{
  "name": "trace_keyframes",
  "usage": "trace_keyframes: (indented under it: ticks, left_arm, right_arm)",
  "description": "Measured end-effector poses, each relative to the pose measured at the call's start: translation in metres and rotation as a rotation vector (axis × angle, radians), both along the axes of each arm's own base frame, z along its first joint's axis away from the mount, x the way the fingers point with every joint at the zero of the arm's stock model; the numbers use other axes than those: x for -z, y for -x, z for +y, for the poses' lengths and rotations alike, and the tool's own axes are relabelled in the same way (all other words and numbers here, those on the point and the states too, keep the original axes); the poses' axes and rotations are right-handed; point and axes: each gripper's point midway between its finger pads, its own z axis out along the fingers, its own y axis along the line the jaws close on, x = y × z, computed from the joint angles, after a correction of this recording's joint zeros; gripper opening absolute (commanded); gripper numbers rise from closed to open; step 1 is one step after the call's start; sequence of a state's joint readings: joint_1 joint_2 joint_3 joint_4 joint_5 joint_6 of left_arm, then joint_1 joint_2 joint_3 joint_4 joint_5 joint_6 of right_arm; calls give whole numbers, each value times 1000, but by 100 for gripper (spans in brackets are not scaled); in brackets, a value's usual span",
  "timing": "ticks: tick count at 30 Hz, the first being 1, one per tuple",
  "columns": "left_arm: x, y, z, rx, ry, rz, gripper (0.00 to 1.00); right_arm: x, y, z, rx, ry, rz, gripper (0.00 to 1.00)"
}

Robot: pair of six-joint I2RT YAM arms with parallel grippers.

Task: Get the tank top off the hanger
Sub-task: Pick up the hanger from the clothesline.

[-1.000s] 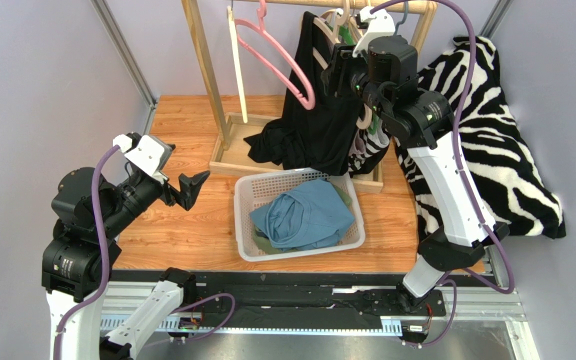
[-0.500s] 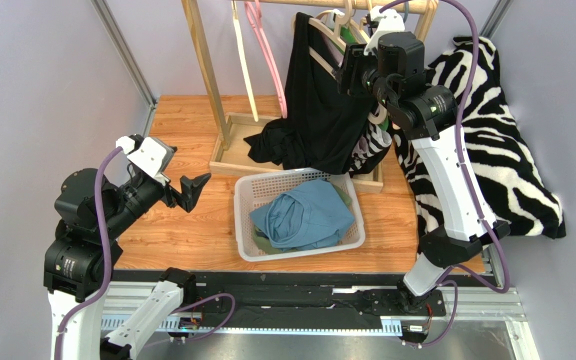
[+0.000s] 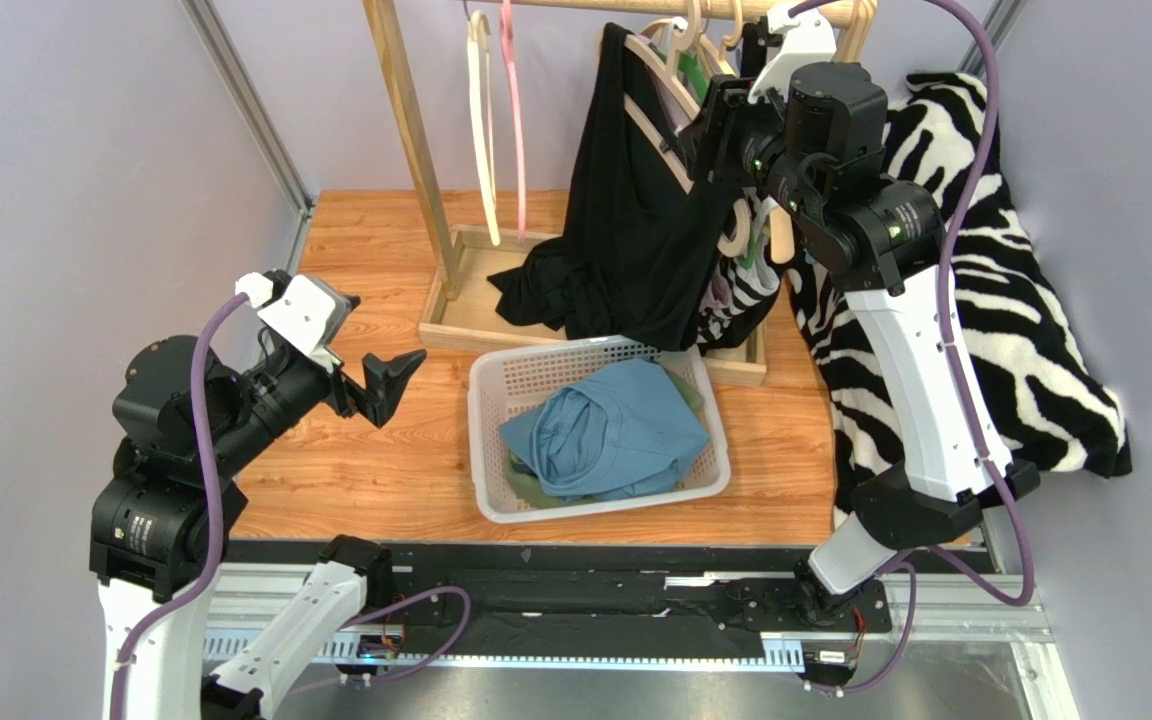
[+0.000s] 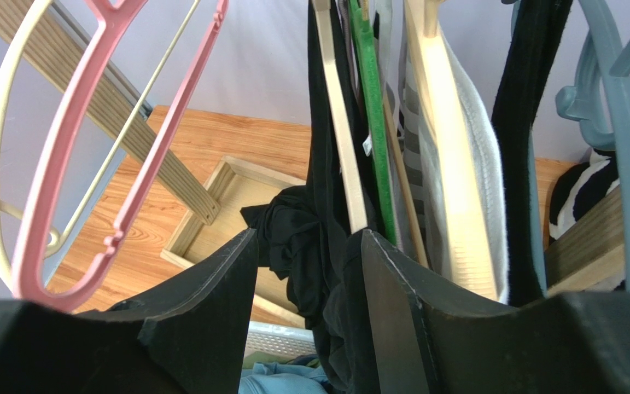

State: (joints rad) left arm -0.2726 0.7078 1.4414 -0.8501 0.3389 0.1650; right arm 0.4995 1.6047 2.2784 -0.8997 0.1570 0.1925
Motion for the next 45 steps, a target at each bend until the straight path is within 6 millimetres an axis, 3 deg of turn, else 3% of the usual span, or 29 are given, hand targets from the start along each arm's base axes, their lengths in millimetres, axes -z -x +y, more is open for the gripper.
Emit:
trace_keyframes:
  ticks: [9, 12, 16, 20, 26, 30, 34, 39, 45]
  left_arm:
    - [0, 0, 0, 1, 0, 1, 99]
    - [0, 0, -1, 4, 0, 1, 99]
    - [1, 1, -1, 7, 3, 4, 99]
    - [1, 1, -2, 11, 3, 4, 99]
    - [1, 1, -2, 14, 4, 4, 99]
    - [1, 1, -2, 14, 3, 4, 99]
    - [1, 1, -2, 13, 3, 5, 99]
    - [1, 1, -1, 8, 2, 4, 99]
    - [1, 1, -1, 6, 2, 4, 99]
  right_arm:
    - [18, -8, -8, 28, 45, 33, 52]
    - [27, -11, -7, 27, 63, 51, 41]
    - [45, -13, -6, 25, 87, 87, 14]
    - [64, -17, 2, 8, 93, 109, 1]
    - [62, -10, 23, 0, 132, 77, 0]
    - [53, -6, 59, -2, 201, 24, 0]
    - [57, -15, 84, 13, 230, 11, 0]
    - [63, -28, 94, 37, 237, 12, 0]
    - [59, -29, 93, 49, 246, 10, 0]
